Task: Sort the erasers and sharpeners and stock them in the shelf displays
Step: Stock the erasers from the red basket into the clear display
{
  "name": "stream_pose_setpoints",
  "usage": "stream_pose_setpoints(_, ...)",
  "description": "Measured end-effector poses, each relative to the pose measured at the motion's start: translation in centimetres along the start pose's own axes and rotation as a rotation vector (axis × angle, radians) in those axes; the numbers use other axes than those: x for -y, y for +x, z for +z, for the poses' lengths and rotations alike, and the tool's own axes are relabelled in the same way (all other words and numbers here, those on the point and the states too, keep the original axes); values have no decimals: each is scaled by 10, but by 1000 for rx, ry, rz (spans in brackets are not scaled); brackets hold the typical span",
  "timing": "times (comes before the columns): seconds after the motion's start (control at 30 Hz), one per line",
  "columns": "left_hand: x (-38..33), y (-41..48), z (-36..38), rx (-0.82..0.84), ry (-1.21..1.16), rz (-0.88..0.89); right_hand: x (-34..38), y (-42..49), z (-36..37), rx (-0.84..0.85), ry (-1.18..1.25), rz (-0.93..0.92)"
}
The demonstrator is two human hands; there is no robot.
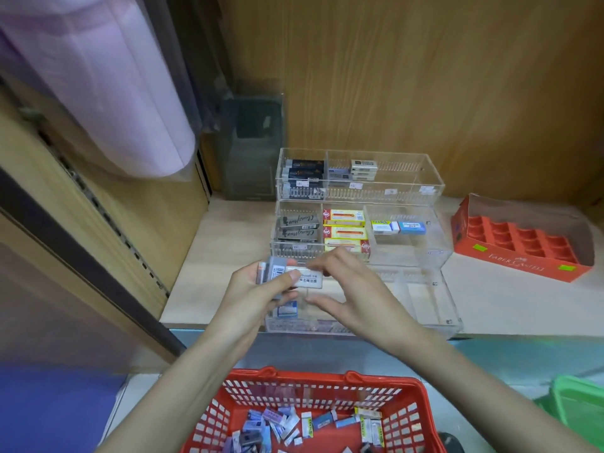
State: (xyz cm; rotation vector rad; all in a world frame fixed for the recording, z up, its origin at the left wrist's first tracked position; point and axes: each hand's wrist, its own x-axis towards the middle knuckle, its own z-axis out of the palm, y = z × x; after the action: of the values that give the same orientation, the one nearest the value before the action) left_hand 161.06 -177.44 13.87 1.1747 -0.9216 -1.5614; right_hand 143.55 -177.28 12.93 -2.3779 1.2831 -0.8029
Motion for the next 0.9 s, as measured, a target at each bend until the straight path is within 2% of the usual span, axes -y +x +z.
stream_pose_setpoints(0.13,-5,4,3,-30,-69,23,-5,9,7,-220,-191,-83)
stream_pose_setpoints(0.27,-18,20,12,-44,-104,76,-17,30,-5,-332,-238,-109)
stream_pose_setpoints(0.4,-35,38,19,-63,-28,104,-47,76,-52,-503,-166,114)
stream_pose_setpoints(0.47,-40,41,17,-54,51,92,-65,99,-74,-534,-144,244)
stream_pose_setpoints(0.6,-42,54,13,-30,170,66,-101,130,-99,-515,-147,377)
stream_pose_setpoints(0.77,-34,62,14,-34,119,41,-126,144,-108,-223,-256,435)
stream_pose_setpoints(0.9,-26,67,13,-42,100,39,-142,153,-101,-166,-261,440)
